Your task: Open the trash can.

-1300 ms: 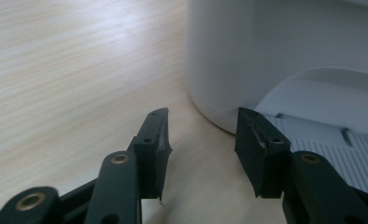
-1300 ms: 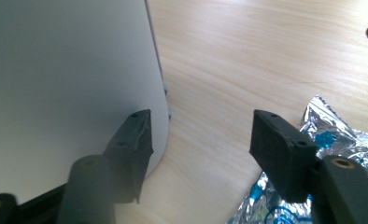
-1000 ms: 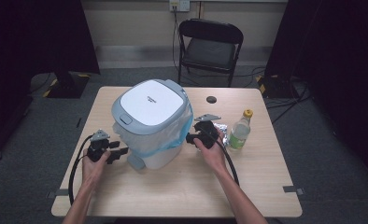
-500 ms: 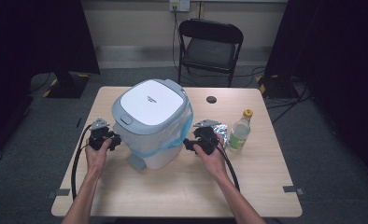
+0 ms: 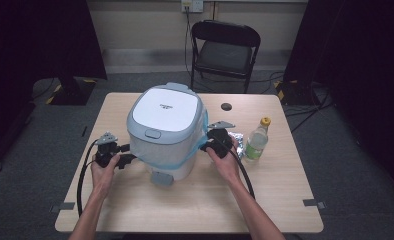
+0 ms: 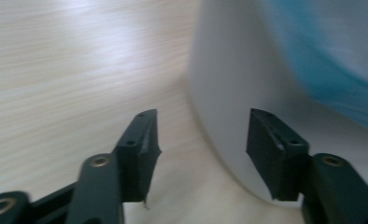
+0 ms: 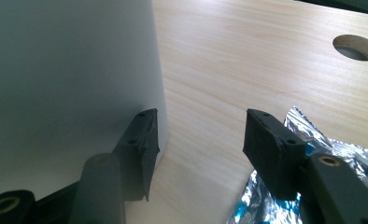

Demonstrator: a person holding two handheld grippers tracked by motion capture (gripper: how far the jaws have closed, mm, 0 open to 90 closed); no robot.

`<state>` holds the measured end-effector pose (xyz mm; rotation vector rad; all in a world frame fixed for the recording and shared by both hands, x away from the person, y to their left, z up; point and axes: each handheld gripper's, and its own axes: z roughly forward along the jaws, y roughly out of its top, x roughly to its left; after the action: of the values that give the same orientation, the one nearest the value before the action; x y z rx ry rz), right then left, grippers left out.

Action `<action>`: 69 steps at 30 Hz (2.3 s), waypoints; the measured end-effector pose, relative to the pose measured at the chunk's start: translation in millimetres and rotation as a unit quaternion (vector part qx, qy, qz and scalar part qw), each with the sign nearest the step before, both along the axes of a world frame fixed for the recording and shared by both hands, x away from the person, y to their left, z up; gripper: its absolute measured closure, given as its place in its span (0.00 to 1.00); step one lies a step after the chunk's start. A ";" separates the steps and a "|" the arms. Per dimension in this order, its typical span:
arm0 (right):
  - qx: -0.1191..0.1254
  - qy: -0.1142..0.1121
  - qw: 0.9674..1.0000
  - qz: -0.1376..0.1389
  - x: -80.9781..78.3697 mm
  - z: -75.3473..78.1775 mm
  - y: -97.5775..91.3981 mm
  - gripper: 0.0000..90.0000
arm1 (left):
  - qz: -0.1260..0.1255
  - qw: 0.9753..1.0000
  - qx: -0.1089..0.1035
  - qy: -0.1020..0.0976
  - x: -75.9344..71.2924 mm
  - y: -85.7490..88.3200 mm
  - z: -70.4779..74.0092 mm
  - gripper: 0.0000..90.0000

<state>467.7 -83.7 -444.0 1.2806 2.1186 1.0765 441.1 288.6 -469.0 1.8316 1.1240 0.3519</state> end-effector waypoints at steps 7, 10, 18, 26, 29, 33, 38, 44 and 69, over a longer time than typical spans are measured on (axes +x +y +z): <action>0.008 0.003 1.000 0.020 -11.7 -2.1 -5.3 0.44 | -0.017 1.000 -0.019 -0.007 13.6 -9.1 0.5 0.56; 0.014 0.009 1.000 0.026 -8.1 -1.2 -4.4 0.50 | -0.028 0.999 -0.016 -0.009 5.2 -13.0 2.9 0.76; 0.014 0.002 1.000 0.022 -0.4 -2.0 3.5 0.57 | -0.025 0.999 -0.018 -0.009 -11.2 -5.3 2.3 0.49; 0.014 0.009 0.999 0.048 -1.5 -1.6 5.3 0.61 | -0.003 1.000 -0.012 -0.019 -1.8 -10.8 5.8 0.64; 0.014 0.013 0.998 0.053 -2.9 -1.1 6.3 0.66 | -0.009 1.000 -0.014 -0.022 -4.1 -11.9 5.4 0.71; 0.010 0.016 0.998 0.065 -7.9 -0.6 6.6 0.72 | -0.010 1.000 -0.011 -0.027 -11.0 -13.1 5.0 0.75; 0.016 0.024 0.997 0.075 -10.9 -0.7 3.8 0.73 | -0.016 0.999 -0.012 -0.031 -18.2 -13.9 4.6 0.77; 0.015 0.029 0.995 0.093 -19.4 0.3 2.3 0.74 | -0.021 0.999 -0.008 -0.031 -31.4 -12.9 5.5 0.77; 0.006 0.034 0.993 0.111 -46.2 -10.2 -12.1 0.33 | -0.018 1.000 0.004 -0.007 -49.2 4.5 3.7 0.34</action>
<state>421.5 -95.8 -454.2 1.1214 2.3517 1.1512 391.9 293.0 -465.2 1.8521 1.0795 0.3479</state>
